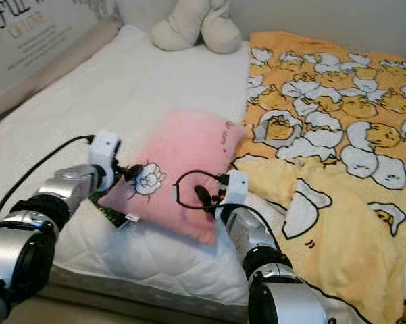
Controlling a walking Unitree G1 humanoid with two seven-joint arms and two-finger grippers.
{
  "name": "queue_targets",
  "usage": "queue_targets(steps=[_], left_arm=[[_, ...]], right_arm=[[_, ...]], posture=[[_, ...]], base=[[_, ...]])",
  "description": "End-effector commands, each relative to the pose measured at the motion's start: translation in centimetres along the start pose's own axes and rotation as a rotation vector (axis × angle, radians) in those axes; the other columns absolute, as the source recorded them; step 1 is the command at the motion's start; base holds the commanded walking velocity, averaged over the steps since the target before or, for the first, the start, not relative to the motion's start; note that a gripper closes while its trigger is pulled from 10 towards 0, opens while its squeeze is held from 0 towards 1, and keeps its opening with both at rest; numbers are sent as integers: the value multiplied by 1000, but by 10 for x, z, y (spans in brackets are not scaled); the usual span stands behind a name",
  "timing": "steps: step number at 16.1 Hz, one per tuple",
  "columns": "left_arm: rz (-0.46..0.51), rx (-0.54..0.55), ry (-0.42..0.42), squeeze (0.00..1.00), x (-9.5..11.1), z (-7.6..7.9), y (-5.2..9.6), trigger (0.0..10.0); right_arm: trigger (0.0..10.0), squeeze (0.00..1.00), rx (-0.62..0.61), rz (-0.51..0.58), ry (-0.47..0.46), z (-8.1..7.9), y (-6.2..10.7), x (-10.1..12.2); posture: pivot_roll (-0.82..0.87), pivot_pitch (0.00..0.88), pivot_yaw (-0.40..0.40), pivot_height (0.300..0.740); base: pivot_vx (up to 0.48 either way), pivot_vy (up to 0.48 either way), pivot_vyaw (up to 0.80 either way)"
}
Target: Clean up the room
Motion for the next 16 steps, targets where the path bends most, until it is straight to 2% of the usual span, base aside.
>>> queue_targets(steps=[1, 2, 3, 4, 5, 7, 10, 13, 16], left_arm=[[-63, 14, 73, 0, -21, -4, 0, 10000], [-115, 5, 150, 0, -40, -3, 0, 10000], [-141, -20, 227, 0, -58, 4, -2, 6745], [-161, -44, 242, 0, -67, 12, -4, 0], [-158, -36, 247, 0, -70, 16, -5, 0], [-140, -50, 204, 0, -67, 23, -8, 0], [-111, -49, 215, 0, -62, 27, -9, 0], [-111, -59, 204, 0, -62, 32, -11, 0], [-112, -76, 146, 0, -63, 38, -12, 0]], right_arm=[[10000, 0, -1, -47, 4, -4, 0, -9], [10000, 0, -2, -69, -12, -5, 0, -14], [0, 0, -9, -87, -19, -4, 1, -17], [0, 0, -14, -103, -10, -3, 2, -20], [0, 0, -19, -99, -12, -1, 2, -19], [0, 0, -30, -80, -9, 2, 2, -15], [0, 0, -43, -75, -30, 5, 3, -14], [0, 0, -80, -100, -48, 15, 8, -24], [0, 0, -98, -114, -54, 19, 10, -27]], posture=[[151, 96, -4, 740], [155, 97, -8, 740], [156, 106, -18, 740], [155, 106, -18, 740], [141, 111, -17, 740], [119, 115, -10, 740], [114, 115, -4, 740], [108, 99, 7, 740], [102, 59, 17, 740]], base=[[0, 0, 0], [0, 0, 0], [0, 0, 0], [0, 0, 0], [0, 0, 0], [0, 0, 0], [0, 0, 0], [0, 0, 0], [0, 0, 0]])
Point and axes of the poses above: a point about 5 cm out from each wrist's last joint towards the gripper, its own y axis pointing back from the gripper into the wrist, its own x axis along the axis of the wrist's last joint, z = x × y, the point moved 1 cm from there along -y, pointing out of the wrist towards the gripper, and after that the axes turned 15 degrees about y, right-handed, at the moved point
